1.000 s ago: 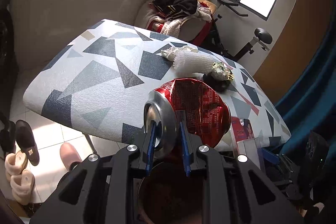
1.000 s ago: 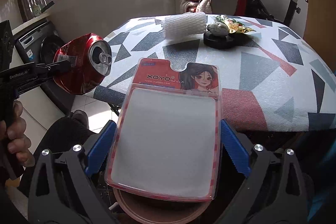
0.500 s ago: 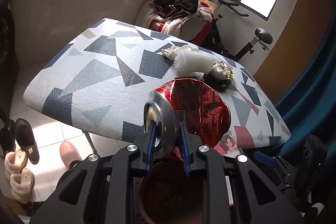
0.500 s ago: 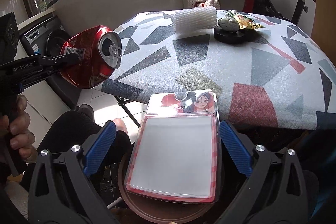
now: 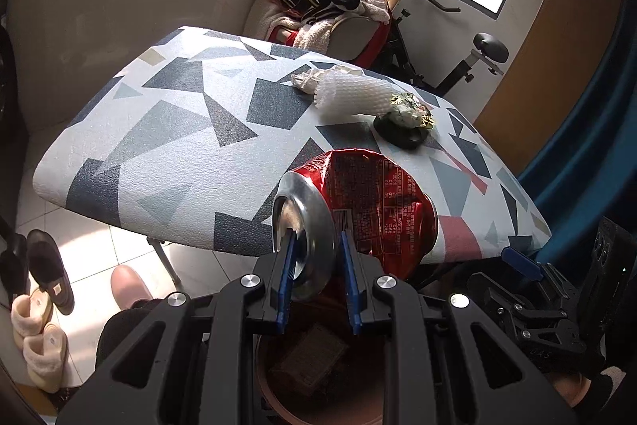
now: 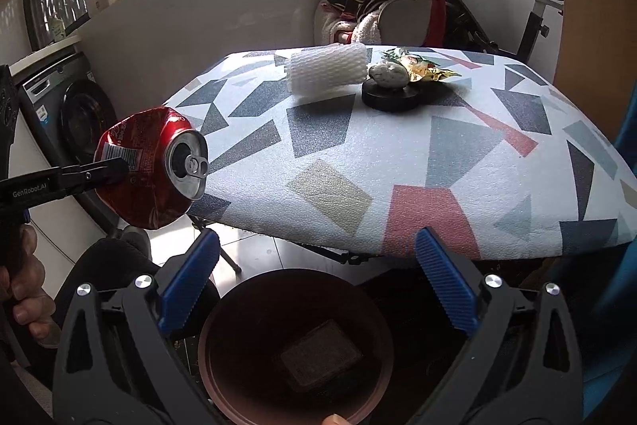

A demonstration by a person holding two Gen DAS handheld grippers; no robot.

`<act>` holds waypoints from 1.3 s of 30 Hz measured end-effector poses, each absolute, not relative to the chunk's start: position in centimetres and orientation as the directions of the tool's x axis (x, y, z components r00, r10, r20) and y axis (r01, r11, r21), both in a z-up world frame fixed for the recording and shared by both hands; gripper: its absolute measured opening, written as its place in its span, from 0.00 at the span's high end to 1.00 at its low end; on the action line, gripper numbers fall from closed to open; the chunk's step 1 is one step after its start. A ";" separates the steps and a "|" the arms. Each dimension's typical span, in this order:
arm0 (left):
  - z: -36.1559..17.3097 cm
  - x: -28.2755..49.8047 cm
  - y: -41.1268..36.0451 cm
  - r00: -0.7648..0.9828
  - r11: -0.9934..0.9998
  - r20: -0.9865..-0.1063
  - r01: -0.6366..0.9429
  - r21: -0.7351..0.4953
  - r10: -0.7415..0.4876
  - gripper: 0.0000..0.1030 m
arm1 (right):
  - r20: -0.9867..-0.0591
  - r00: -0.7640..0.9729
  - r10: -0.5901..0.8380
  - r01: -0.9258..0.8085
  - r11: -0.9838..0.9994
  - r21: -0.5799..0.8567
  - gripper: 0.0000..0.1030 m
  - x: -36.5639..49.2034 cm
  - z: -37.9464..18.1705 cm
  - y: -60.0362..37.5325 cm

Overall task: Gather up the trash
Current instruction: 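Drop the card package from the right gripper while the left gripper releases the can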

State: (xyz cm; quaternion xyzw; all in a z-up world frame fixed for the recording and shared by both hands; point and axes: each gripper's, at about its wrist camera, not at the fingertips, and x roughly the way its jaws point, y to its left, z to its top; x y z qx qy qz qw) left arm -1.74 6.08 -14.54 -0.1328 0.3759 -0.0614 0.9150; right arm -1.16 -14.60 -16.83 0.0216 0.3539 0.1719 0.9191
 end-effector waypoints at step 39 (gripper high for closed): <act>-19.3 -1.6 1.9 0.664 0.990 -0.735 0.066 -0.122 -0.135 0.17 | -0.648 0.735 0.200 -0.133 0.979 0.151 0.06 -0.1 -18.2 -18.3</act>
